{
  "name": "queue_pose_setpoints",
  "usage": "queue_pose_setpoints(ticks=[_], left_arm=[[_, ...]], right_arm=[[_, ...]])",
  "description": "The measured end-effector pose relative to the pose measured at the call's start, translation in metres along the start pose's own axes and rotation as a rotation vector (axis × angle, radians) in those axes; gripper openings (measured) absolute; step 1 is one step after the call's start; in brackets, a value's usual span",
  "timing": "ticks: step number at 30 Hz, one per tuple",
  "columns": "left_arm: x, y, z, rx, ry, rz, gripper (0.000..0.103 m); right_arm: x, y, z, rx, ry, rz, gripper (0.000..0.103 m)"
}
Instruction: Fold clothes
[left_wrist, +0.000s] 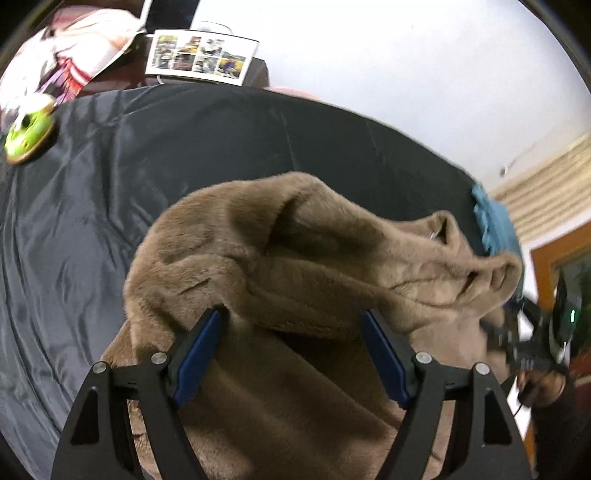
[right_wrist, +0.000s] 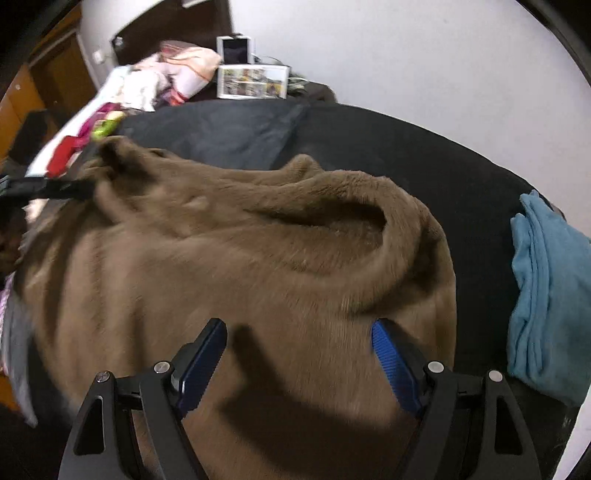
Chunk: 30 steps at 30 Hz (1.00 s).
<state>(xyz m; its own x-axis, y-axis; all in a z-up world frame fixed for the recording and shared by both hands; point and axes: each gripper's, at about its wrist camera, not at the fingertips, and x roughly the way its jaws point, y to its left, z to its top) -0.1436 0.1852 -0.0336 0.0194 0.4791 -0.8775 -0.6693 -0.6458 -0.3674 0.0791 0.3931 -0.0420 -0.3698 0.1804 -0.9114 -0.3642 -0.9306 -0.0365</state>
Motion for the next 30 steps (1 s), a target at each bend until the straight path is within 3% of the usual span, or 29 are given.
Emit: queue_pose_setpoints(ticks=[5,10,13,27,30], left_arm=[[0.008,0.006,0.014,-0.031,-0.014,0.03,0.081],[0.013,0.022,0.022,-0.152,-0.03,-0.002,0.081],[0.009,0.026,0.021,-0.181,-0.046,-0.033,0.081],[-0.029,0.009,0.002,0.015,-0.042,-0.103,0.081],[-0.009,0.002,0.006,0.032,-0.009,-0.022,0.081]], right_arm=[[0.017,-0.016,0.046,0.09,-0.092,-0.091,0.083],[0.057,-0.031,0.068,0.152,-0.027,-0.124,0.083],[0.06,-0.034,0.067,0.166,-0.031,-0.125,0.09],[0.048,-0.041,0.054,0.235,-0.052,-0.231,0.094],[0.047,-0.042,0.051,0.254,-0.043,-0.22,0.094]])
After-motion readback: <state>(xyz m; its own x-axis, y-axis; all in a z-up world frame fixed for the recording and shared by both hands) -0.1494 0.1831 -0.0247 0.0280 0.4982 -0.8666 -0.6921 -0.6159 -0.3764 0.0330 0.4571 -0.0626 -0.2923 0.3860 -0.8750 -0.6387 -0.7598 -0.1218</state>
